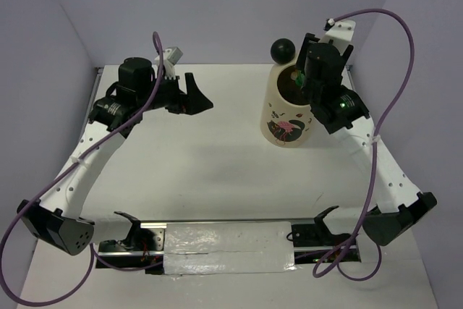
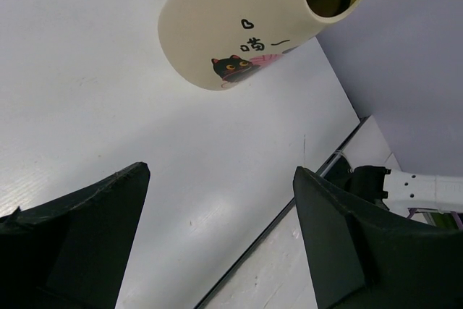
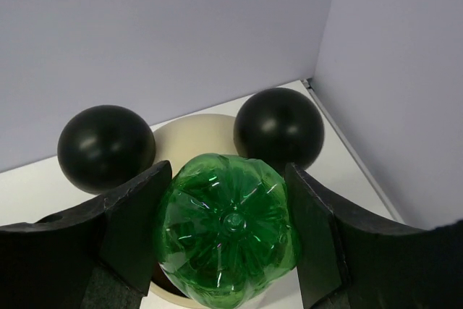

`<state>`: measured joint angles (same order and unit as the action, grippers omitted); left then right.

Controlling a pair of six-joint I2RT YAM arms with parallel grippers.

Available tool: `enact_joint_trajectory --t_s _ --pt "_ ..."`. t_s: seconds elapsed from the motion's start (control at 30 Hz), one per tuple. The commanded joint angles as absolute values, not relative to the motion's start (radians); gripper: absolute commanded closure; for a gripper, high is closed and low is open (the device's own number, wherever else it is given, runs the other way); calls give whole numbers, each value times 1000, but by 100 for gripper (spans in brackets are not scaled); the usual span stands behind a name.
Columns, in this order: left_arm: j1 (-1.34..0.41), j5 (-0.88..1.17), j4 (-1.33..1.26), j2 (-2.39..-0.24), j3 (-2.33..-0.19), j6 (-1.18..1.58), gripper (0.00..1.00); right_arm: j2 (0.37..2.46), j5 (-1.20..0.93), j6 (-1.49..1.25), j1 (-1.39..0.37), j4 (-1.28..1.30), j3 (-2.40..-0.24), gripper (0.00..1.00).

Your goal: Put the plastic bottles in the bin

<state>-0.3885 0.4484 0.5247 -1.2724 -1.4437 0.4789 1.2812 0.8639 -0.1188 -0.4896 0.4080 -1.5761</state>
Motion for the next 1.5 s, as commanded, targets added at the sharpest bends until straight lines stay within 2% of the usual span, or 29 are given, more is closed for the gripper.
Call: enact_joint_trajectory --t_s 0.0,0.17,0.23,0.27,0.3,0.37,0.4,0.83,0.93,1.07,1.23,1.37,1.47 --pt "-383 446 502 -1221 -1433 491 6 1290 854 -150 -482 319 -1559 47" --pt "-383 446 506 -1212 -1424 491 6 1308 835 -193 -482 313 -1510 43" --pt "-383 442 514 -1209 -1424 486 6 1313 827 -210 -482 304 -1477 36" --pt "-383 439 515 -1209 -1425 485 6 1316 825 -216 -480 305 -1470 32" --pt "-383 437 518 -1206 -1424 483 6 1322 818 -231 -483 310 -1462 19" --pt "-383 434 523 -1207 -1424 479 6 1327 810 -244 -480 333 -1462 4" --pt "-383 433 523 -1207 -1422 477 6 1328 805 -251 -482 344 -1469 1" --pt "-383 422 503 -1207 -1410 489 6 1227 729 -268 -480 555 -1663 0" --pt "-383 329 515 -1177 -1416 495 7 1194 709 -264 -474 658 -1693 0" --pt "-383 71 551 -1129 -1424 503 6 1129 646 -302 -434 799 -1671 0" --pt "-383 -176 554 -1057 -1407 486 6 1013 430 -386 -391 906 -1559 0" --pt "-383 -281 529 -1019 -1387 479 5 960 298 -428 -391 911 -1413 0" --pt "-383 -302 500 -1002 -1374 479 5 968 256 -443 -390 907 -1393 0"
